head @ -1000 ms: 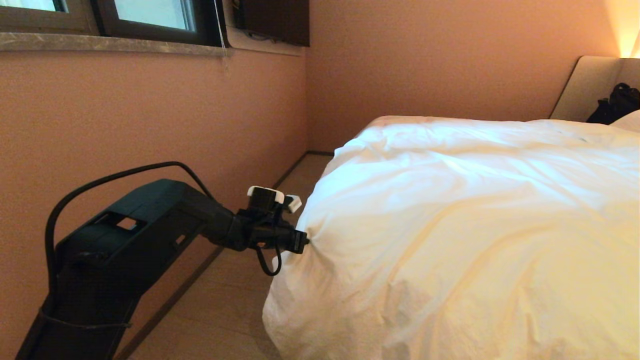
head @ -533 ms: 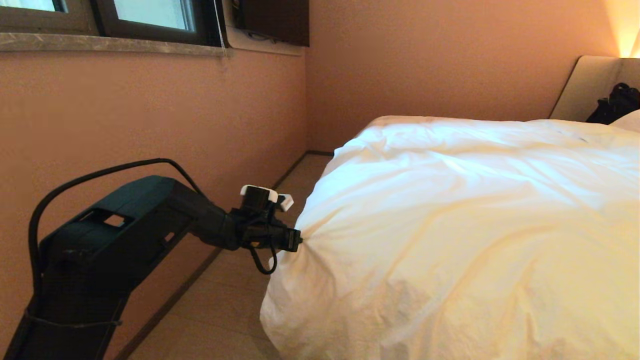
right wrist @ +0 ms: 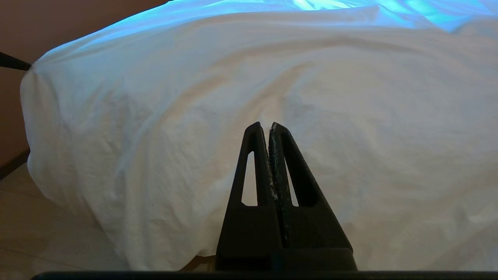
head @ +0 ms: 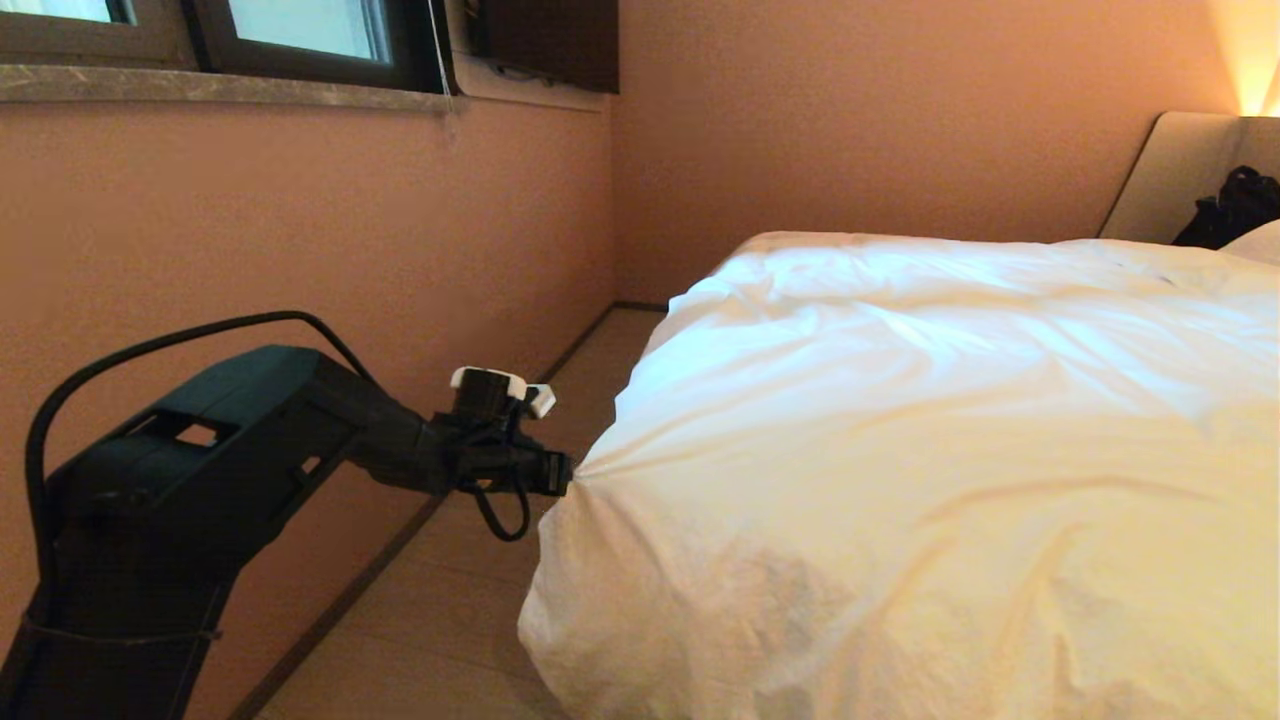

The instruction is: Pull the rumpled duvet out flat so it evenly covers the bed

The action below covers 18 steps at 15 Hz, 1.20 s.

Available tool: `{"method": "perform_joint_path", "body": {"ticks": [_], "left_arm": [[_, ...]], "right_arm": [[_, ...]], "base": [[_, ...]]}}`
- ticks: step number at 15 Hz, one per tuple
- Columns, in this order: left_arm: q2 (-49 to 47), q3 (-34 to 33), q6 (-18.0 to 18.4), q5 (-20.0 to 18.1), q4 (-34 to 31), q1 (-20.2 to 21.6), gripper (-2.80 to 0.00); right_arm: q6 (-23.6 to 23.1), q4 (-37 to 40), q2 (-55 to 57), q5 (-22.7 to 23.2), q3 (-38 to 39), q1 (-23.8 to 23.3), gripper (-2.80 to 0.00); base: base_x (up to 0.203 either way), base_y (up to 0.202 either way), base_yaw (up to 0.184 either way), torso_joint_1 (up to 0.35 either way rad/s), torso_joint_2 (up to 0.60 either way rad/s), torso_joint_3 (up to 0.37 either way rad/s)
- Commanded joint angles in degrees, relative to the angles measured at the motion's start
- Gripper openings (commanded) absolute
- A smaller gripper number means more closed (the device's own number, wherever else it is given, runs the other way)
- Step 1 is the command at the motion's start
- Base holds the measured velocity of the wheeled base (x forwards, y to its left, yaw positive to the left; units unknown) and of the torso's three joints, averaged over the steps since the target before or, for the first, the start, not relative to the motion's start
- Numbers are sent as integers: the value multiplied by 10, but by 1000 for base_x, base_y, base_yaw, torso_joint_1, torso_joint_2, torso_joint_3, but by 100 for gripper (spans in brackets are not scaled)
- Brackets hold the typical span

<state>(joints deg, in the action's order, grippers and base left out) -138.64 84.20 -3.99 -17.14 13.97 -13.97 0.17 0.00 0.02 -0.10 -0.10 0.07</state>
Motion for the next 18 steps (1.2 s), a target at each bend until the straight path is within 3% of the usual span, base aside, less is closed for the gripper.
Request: {"method": "perform_joint_path", "body": {"ticks": [1,11,14,18], "left_arm": [[2,-8,-1,3,2,8,-280],[39,-40,-7,13,2,41,-280],[74,-52,-21,17,2,73,-280],[152,-116,-24,17,2,119,-280]], "right_arm": [[0,0,0,0,0,0,-280],[0,0,0,0,0,0,-280],[0,0,0,0,0,0,-280],[0,0,0,0,0,1,-280]], "base": [[0,0,0,0,0,0],[0,0,0,0,0,0],[0,0,0,0,0,0],[0,0,0,0,0,0]]}}
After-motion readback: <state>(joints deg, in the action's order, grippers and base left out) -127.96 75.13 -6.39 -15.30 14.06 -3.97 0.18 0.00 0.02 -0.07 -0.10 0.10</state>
